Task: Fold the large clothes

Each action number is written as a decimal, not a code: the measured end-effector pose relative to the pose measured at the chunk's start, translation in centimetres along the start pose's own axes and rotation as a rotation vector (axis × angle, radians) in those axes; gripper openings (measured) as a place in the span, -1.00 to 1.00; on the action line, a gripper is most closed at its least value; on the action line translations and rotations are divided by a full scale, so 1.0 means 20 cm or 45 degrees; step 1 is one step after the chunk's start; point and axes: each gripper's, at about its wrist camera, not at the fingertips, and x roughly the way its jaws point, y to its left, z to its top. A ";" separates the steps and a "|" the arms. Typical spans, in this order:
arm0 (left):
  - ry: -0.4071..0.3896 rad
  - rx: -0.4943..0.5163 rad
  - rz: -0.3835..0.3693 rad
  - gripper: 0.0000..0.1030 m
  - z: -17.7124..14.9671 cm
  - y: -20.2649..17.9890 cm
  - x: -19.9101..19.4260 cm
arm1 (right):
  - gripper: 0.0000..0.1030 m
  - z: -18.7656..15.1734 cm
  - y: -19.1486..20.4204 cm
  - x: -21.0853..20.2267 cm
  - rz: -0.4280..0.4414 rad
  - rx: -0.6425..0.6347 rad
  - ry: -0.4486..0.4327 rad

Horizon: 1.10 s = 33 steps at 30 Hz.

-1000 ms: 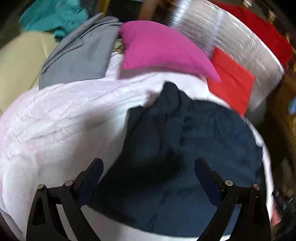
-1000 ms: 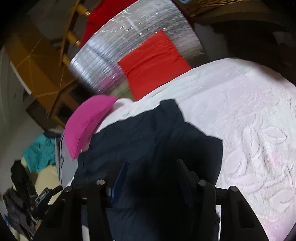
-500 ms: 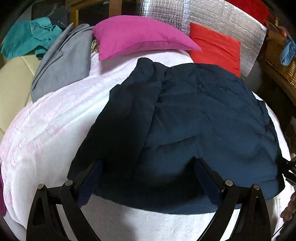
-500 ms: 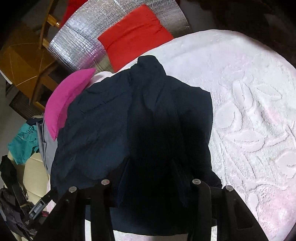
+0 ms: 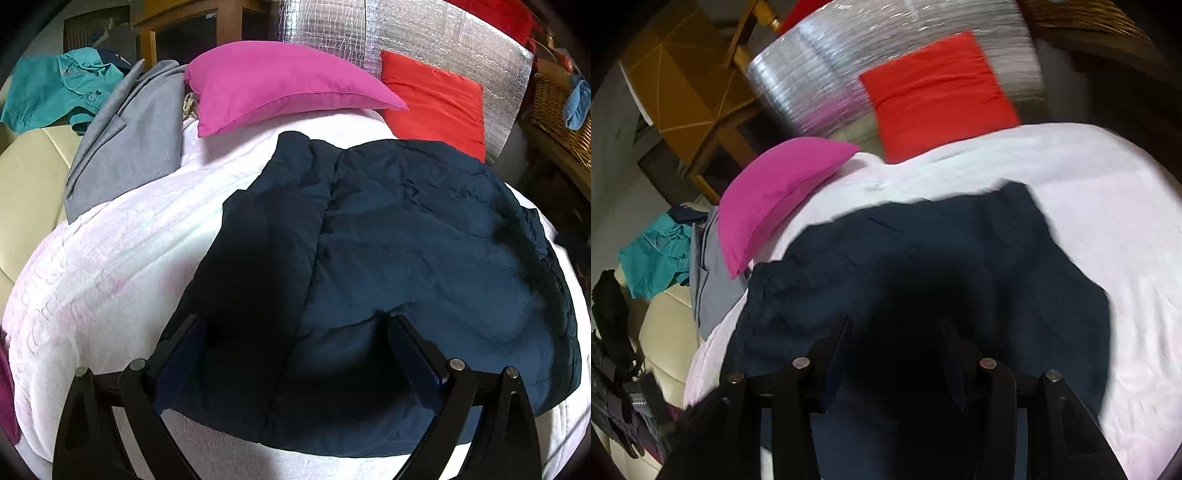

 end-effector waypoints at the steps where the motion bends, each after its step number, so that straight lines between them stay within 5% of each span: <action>1: -0.002 0.003 0.002 0.91 0.00 0.00 0.00 | -0.01 0.04 0.03 0.06 0.011 0.000 0.024; 7: -0.009 0.011 0.017 0.91 0.03 -0.02 0.03 | -0.01 0.21 0.12 0.42 0.008 0.065 0.160; 11: -0.018 0.031 0.028 0.91 0.03 -0.04 0.03 | -0.02 0.26 0.04 0.66 -0.106 0.101 0.224; 14: -0.015 0.035 0.027 0.91 0.03 -0.04 0.03 | -0.02 0.25 -0.05 0.73 -0.069 0.182 0.234; 22: -0.042 -0.061 0.043 0.91 0.08 0.06 -0.02 | -0.01 0.16 -0.19 0.29 0.184 0.320 0.094; 26: -0.073 -0.115 0.093 0.91 0.11 0.15 -0.04 | 0.12 0.05 -0.32 -0.05 0.113 0.281 -0.018; 30: 0.065 -0.126 0.171 0.91 0.10 0.20 0.08 | 0.11 -0.13 -0.48 -0.33 0.014 0.278 -0.085; 33: 0.154 -0.154 0.115 0.91 0.07 0.21 0.15 | 0.11 -0.25 -0.57 -0.39 -0.030 0.289 -0.068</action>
